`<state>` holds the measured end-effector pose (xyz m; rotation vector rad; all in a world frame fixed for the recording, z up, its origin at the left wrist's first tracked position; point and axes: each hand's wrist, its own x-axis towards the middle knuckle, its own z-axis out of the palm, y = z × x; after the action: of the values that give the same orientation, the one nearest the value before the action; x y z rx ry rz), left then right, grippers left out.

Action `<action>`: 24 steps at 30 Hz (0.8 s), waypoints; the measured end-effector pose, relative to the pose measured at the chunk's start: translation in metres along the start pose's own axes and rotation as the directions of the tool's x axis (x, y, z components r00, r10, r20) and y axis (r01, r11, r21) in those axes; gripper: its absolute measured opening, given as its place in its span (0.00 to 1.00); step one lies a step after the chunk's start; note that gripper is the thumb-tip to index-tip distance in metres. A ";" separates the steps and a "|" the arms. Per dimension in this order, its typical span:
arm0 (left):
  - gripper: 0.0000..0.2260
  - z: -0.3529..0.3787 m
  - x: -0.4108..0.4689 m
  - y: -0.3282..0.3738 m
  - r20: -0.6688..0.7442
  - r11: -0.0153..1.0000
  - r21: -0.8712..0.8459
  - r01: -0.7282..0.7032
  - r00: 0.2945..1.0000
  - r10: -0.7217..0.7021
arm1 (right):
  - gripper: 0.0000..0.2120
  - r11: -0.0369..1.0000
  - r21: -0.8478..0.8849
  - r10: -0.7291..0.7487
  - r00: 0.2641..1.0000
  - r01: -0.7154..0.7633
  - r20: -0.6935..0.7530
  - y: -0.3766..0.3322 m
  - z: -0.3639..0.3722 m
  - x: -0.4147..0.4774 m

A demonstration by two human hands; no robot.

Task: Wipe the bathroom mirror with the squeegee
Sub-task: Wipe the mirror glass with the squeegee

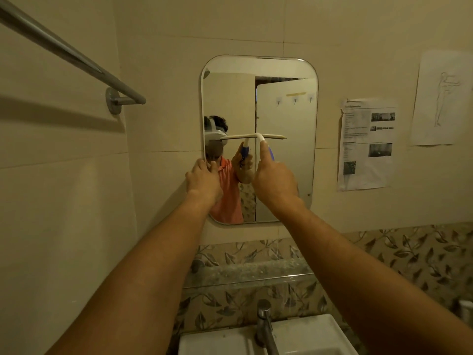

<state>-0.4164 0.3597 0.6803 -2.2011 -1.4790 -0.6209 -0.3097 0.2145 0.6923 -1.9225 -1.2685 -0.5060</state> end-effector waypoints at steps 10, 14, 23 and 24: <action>0.40 0.002 -0.011 -0.002 0.064 0.999 -0.030 -0.015 0.998 0.017 | 0.36 0.999 -0.023 0.029 0.997 -0.028 0.078 0.017 0.025 -0.035; 0.41 0.005 -0.015 -0.002 0.062 0.999 -0.052 -0.013 0.998 0.016 | 0.38 1.000 -0.014 0.020 0.995 -0.018 0.094 0.025 0.036 -0.048; 0.38 0.015 -0.022 0.002 0.112 0.999 -0.025 -0.025 0.993 0.027 | 0.39 0.998 -0.027 0.057 0.989 -0.054 0.134 0.036 0.059 -0.082; 0.38 0.016 -0.023 0.002 0.116 0.999 -0.023 -0.024 0.993 0.027 | 0.40 0.998 -0.030 0.059 0.988 -0.055 0.141 0.037 0.061 -0.085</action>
<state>-0.4200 0.3505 0.6535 -2.3039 -1.5053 -0.5103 -0.3178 0.2027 0.5822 -2.0410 -1.2969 -0.3634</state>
